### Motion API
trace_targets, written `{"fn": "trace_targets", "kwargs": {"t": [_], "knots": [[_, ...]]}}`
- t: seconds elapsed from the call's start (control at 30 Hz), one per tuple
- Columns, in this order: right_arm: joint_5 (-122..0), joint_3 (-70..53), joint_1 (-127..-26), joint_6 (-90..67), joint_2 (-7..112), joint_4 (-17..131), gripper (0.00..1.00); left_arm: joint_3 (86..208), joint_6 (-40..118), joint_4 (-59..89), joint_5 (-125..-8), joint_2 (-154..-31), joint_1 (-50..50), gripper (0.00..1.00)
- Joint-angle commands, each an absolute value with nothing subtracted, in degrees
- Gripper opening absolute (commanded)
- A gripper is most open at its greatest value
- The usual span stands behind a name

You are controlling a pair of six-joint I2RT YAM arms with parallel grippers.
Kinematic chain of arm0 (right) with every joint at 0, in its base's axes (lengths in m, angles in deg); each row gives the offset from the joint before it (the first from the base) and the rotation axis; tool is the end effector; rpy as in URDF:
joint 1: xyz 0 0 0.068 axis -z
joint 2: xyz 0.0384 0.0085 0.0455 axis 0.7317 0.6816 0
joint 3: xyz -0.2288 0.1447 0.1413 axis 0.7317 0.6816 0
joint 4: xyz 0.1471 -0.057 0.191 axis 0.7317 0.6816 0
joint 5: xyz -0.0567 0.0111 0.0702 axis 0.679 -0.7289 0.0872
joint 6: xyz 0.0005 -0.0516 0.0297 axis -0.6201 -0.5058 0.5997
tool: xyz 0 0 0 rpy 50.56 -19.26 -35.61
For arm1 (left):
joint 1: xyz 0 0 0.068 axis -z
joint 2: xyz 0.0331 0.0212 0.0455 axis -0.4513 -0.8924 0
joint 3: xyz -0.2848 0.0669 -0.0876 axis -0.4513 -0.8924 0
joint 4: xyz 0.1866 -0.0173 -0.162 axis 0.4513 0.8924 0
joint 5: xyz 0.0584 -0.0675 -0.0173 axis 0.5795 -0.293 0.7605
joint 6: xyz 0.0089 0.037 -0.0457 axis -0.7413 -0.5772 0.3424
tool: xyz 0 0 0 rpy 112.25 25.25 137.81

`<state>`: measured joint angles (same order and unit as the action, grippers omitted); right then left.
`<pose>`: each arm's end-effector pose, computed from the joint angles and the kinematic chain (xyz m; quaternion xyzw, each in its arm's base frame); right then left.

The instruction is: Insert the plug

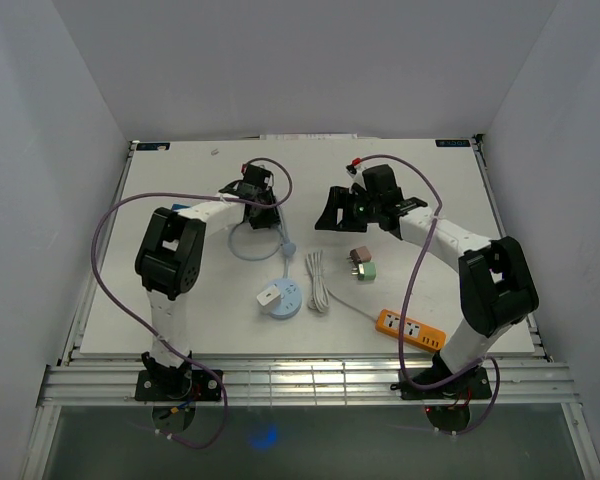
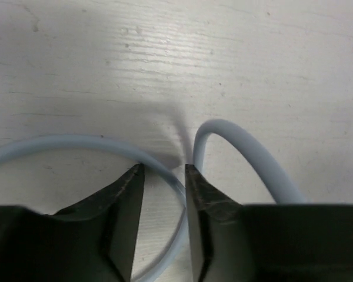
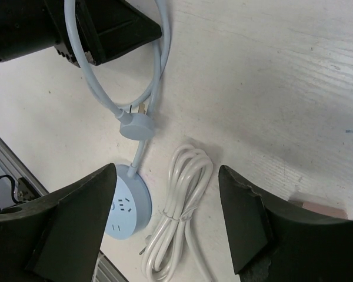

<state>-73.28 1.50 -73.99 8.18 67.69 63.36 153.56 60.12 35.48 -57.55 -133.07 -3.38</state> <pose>0.3241 0.1818 0.2744 -0.0832 0.8825 0.3362 0.3181 0.4009 -0.1735 0.1934 -0.0818 0.9515 -0.1359 0.2637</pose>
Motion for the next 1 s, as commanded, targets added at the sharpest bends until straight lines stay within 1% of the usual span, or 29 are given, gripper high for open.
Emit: {"fn": "trace_targets", "kwargs": {"t": [0.0,0.03,0.23,0.33,0.37,0.4,0.5,0.53,0.6,0.63,0.67,0.77,0.8,0.83,0.9,0.93,0.97], "knots": [[-73.9,3.1,-73.3,7.0,64.6,61.6,0.75,155.8,59.2,37.8,-50.8,-134.9,-1.7,0.42],[-74.2,3.4,-73.0,7.1,64.3,61.5,0.75,156.0,58.9,38.4,-49.7,-135.4,-0.7,0.35],[-75.0,7.6,-72.2,7.1,60.8,59.7,0.75,158.6,57.7,38.3,-48.3,-140.9,-0.1,0.2],[-75.0,8.9,-71.8,7.0,59.5,59.8,0.75,163.8,56.5,39.1,-48.7,-145.3,-0.5,0.03],[-75.1,9.1,-71.7,7.0,59.0,59.8,0.75,165.7,56.3,39.6,-48.6,-146.6,-0.9,0.0],[-75.1,9.7,-71.6,6.9,58.7,59.8,0.75,170.0,56.0,40.1,-48.7,-149.2,-1.2,0.0],[-74.9,11.1,-71.6,6.4,57.6,59.7,0.75,177.8,54.7,42.7,-50.3,-153.5,-3.9,0.0],[-74.7,11.5,-71.5,6.4,57.2,59.8,0.75,183.1,53.9,43.6,-50.8,-156.1,-5.5,0.0],[-74.0,12.2,-71.4,6.0,56.3,59.7,0.75,189.3,53.0,44.5,-52.4,-158.6,-7.2,0.0],[-73.8,12.7,-71.3,6.0,55.9,59.8,0.75,196.1,52.4,45.6,-52.9,-160.1,-8.7,0.0],[-73.7,13.0,-71.2,5.9,55.7,59.7,0.75,199.7,51.3,46.1,-53.4,-163.2,-9.3,0.0],[-73.8,13.4,-71.0,6.0,55.4,59.8,0.74,210.7,49.3,47.4,-54.6,-167.4,-11.2,0.0],[-73.9,13.4,-70.9,6.0,55.5,59.8,0.74,211.6,49.0,47.1,-54.7,-167.3,-11.5,0.0],[-73.9,13.4,-70.9,6.1,55.4,59.7,0.75,211.6,48.7,45.7,-54.7,-166.7,-12.1,0.04],[-74.0,13.3,-70.9,6.1,55.3,59.7,0.74,206.5,47.8,43.2,-54.0,-162.2,-12.2,0.21],[-73.9,13.4,-70.9,6.2,55.3,59.8,0.74,203.8,47.3,40.0,-53.8,-160.1,-12.2,0.42],[-73.7,13.3,-70.9,6.2,55.2,59.8,0.74,201.0,46.9,38.5,-53.8,-158.1,-12.2,0.5]]}}
